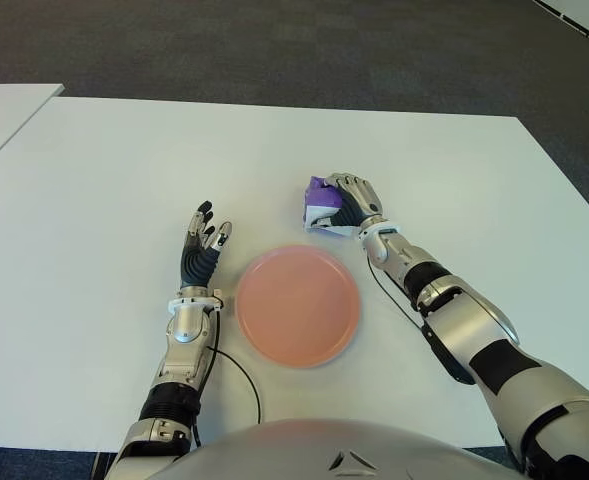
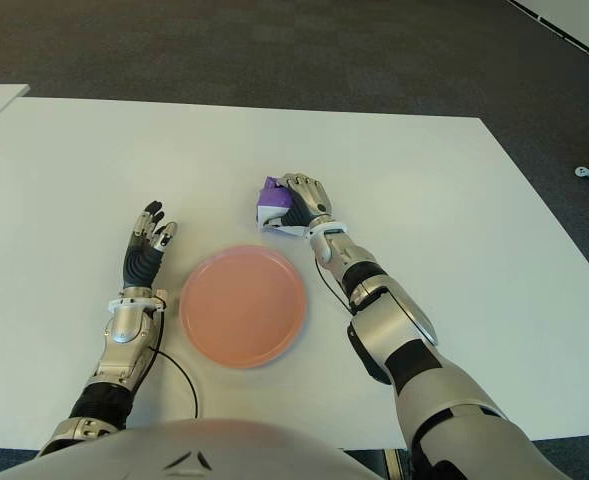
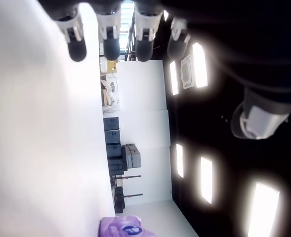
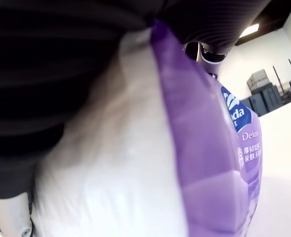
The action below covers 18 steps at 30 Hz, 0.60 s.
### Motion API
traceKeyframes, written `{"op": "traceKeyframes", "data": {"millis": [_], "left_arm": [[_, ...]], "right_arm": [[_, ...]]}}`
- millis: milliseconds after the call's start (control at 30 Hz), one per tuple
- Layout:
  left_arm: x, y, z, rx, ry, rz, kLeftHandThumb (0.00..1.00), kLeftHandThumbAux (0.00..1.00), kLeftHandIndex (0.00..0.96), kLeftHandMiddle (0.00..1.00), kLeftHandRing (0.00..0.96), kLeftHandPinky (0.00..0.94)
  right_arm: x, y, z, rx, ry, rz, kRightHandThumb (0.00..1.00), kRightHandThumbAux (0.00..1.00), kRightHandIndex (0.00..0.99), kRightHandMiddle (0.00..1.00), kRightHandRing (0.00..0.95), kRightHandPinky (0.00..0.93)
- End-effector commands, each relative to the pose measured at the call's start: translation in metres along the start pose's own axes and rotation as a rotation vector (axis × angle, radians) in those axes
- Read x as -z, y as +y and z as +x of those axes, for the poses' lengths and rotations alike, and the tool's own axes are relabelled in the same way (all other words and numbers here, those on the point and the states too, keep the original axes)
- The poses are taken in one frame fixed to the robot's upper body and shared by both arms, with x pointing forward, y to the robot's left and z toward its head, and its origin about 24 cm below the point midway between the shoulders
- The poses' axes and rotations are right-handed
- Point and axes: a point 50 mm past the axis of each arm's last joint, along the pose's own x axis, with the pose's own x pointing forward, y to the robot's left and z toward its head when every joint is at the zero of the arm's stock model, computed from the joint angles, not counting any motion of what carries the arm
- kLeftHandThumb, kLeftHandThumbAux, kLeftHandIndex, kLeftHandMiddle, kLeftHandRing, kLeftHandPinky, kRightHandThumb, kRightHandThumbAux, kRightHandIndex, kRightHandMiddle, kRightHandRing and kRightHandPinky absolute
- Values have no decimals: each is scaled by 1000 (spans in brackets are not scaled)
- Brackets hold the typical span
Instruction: Put the tissue paper into the plate.
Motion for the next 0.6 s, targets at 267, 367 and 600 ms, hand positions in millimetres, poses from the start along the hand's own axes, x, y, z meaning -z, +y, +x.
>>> {"op": "traceKeyframes", "data": {"millis": [267,367,600], "left_arm": [[23,3,-18,-5,133,17,0,440,0,0,0,0],[23,3,-18,-7,133,16,0,442,0,0,0,0],[24,4,-18,-11,136,18,0,446,0,0,0,0]], "right_arm": [[10,54,-44,-232,64,80,861,674,410,539,869,825],[9,47,-39,-186,38,80,861,673,412,540,882,848],[15,32,-34,-73,66,111,860,673,413,539,884,854]]}}
